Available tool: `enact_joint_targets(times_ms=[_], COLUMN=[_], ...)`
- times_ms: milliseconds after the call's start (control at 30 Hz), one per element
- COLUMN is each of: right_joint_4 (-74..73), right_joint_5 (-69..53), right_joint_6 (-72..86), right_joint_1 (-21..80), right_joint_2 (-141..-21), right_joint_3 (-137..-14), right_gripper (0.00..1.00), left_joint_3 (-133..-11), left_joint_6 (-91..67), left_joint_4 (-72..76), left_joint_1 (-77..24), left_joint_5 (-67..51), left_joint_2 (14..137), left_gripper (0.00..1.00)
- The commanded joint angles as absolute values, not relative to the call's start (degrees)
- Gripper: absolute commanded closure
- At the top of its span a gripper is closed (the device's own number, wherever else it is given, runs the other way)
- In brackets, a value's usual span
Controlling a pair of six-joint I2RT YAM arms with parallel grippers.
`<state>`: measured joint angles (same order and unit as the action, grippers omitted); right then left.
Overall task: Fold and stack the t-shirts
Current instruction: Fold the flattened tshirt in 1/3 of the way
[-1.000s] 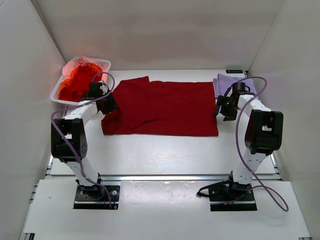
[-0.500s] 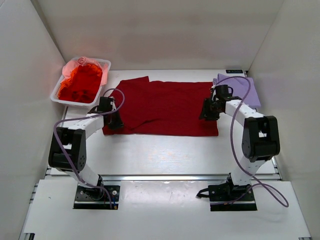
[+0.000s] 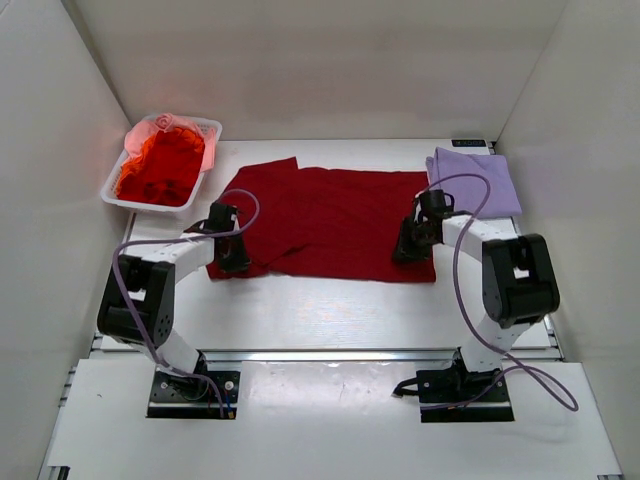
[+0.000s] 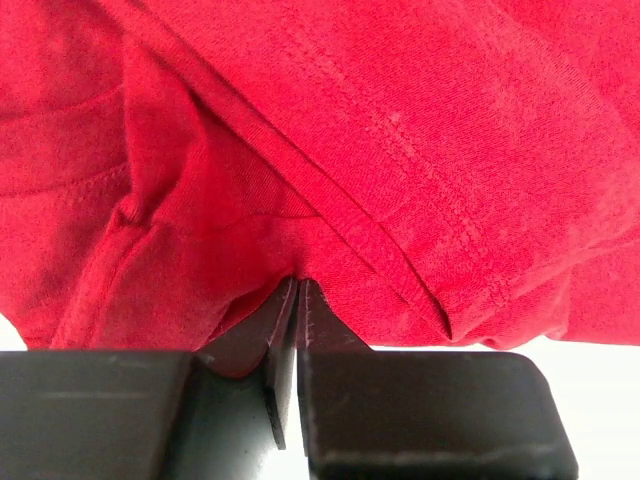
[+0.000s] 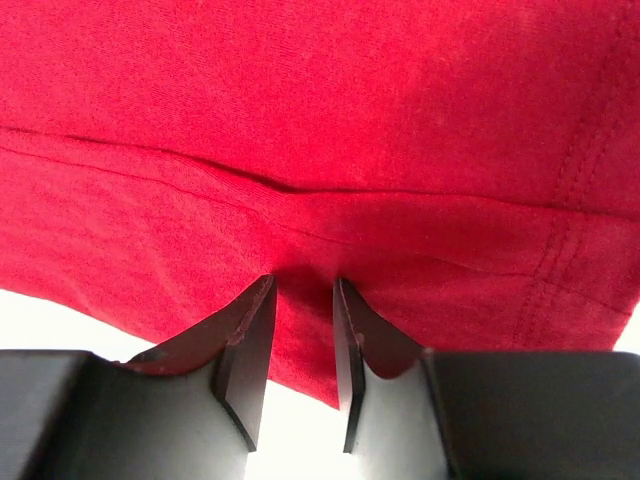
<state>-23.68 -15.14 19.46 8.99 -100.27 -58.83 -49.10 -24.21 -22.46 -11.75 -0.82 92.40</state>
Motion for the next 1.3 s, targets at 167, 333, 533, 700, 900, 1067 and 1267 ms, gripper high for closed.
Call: enact_joint_targets(times_ms=[167, 333, 533, 700, 900, 1067, 1267], right_joint_4=[-27.7, -30.0, -34.1, -38.0, -37.5, -35.9, -31.6], right_joint_5=[-13.3, -13.3, -11.8, -12.7, -17.9, -17.9, -20.2], right_joint_6=[22.8, 22.6, 23.3, 23.1, 17.9, 15.1, 14.5], right_joint_1=[10.4, 8.4, 8.0, 6.4, 0.8, 3.6, 5.3], right_joint_2=[-88.8, -81.7, -75.2, -68.3, -67.1, -72.2, -78.4], right_joint_3=[-40.1, -34.2, -33.6, -39.4, -44.8, -49.9, -53.5], right_gripper=[0.72, 0.72, 0.7, 0.66, 0.61, 0.61, 0.6], left_joint_3=[-37.2, -35.7, -40.9, -47.1, -55.2, -69.4, -89.4], left_joint_6=[-22.1, -22.5, -19.1, -18.8, -18.4, -14.9, -11.7], left_joint_4=[-36.6, -41.6, -48.9, -47.3, -32.9, -21.8, -21.9], left_joint_1=[-16.5, -18.5, -12.0, -9.6, -11.2, -12.8, -13.8], left_joint_5=[-3.9, -1.6, -5.5, -5.3, -10.5, -12.3, -12.0], left_joint_2=[78.8, 67.7, 60.7, 58.3, 68.6, 88.5, 110.1], left_gripper=[0.86, 0.85, 0.86, 0.7, 0.61, 0.67, 0.6])
